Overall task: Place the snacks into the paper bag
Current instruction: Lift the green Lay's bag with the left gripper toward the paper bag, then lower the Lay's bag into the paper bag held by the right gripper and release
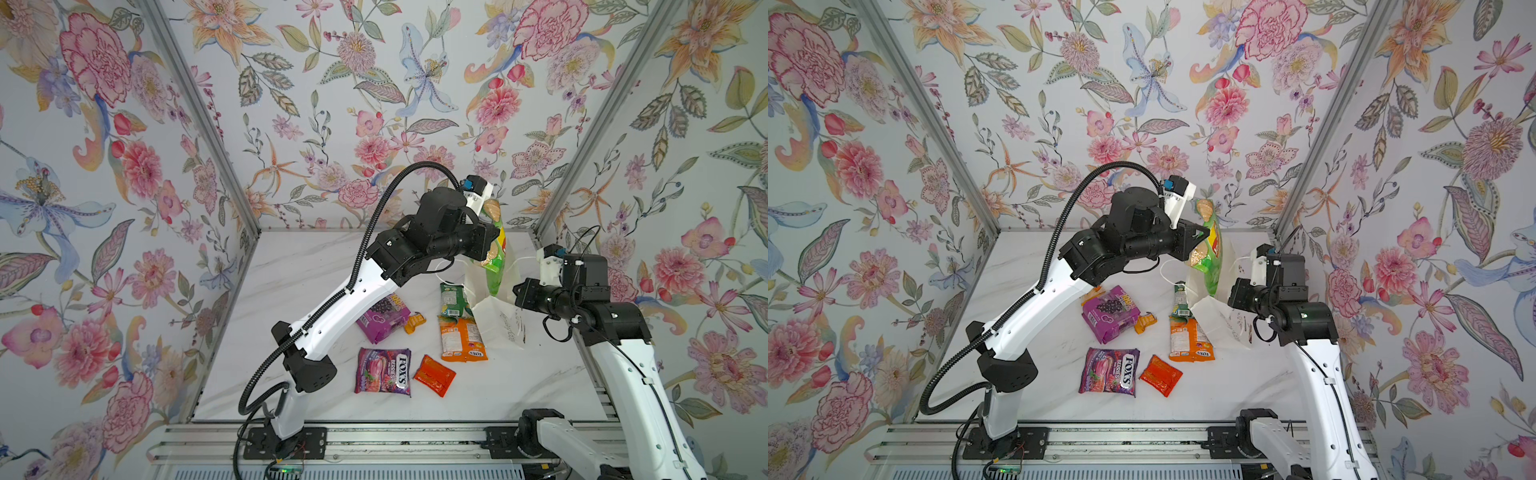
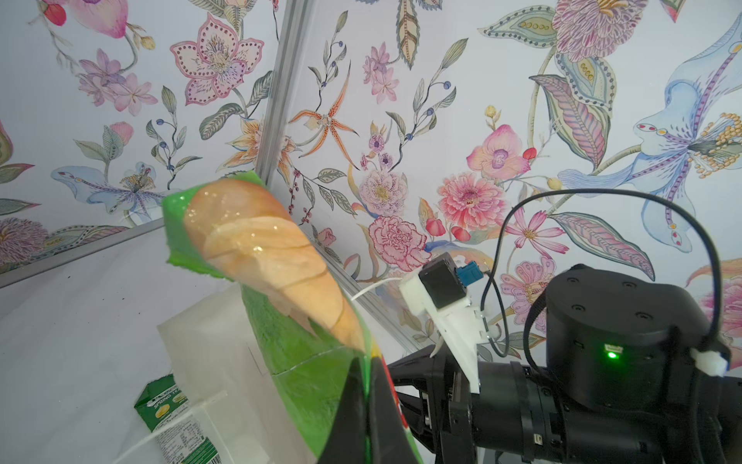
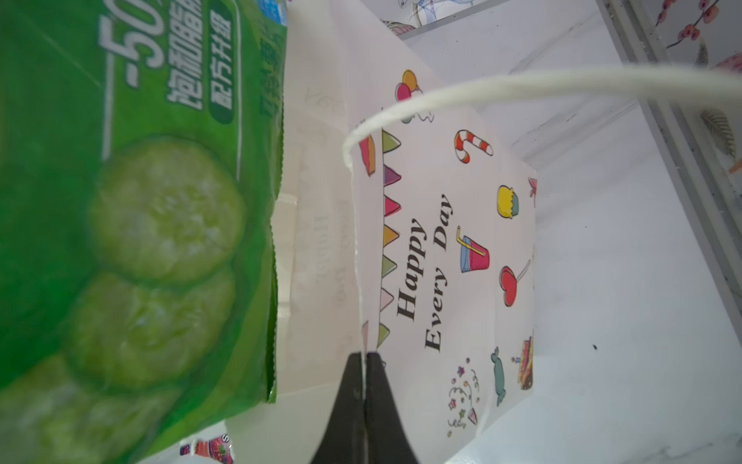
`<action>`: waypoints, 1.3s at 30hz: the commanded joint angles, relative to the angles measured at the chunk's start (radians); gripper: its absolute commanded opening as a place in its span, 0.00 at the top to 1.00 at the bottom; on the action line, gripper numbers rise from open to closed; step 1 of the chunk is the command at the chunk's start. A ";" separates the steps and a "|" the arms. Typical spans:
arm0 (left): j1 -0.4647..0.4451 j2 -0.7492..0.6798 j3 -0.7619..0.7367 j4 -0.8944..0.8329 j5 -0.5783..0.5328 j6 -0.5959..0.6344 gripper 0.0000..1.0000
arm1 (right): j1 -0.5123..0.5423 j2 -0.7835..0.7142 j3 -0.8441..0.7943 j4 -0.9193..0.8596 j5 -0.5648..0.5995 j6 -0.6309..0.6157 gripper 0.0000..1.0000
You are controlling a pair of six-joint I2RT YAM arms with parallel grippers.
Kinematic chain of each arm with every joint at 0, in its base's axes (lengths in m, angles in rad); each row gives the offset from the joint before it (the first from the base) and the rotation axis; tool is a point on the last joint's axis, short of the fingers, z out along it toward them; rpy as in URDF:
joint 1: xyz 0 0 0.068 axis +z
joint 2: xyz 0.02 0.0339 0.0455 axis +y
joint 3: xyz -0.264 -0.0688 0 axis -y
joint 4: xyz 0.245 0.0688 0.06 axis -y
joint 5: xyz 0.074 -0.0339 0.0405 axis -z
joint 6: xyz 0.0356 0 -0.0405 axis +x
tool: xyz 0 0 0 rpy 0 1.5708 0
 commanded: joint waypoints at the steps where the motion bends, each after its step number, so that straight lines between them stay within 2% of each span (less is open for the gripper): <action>1: -0.010 0.016 0.035 0.039 0.030 0.020 1.00 | 0.011 -0.004 0.036 0.010 -0.017 -0.013 1.00; 9: -0.007 0.024 -0.023 0.028 0.033 0.011 1.00 | 0.019 -0.004 0.044 0.011 -0.014 -0.015 1.00; 13: -0.006 0.001 -0.033 -0.003 0.032 0.009 1.00 | 0.019 -0.012 0.043 0.010 0.023 -0.013 1.00; 19: -0.034 -0.081 -0.128 -0.012 -0.005 0.006 1.00 | 0.019 -0.028 0.042 0.019 0.021 0.004 1.00; 24: -0.041 -0.169 -0.277 0.070 -0.021 -0.012 1.00 | 0.021 -0.052 0.035 0.039 0.016 0.005 1.00; 32: -0.042 -0.109 -0.261 0.043 -0.068 -0.033 1.00 | 0.027 -0.058 0.025 0.045 -0.015 0.016 1.00; 39: -0.039 -0.009 -0.162 -0.023 -0.118 -0.019 1.00 | 0.031 -0.063 0.006 0.067 -0.052 0.036 1.00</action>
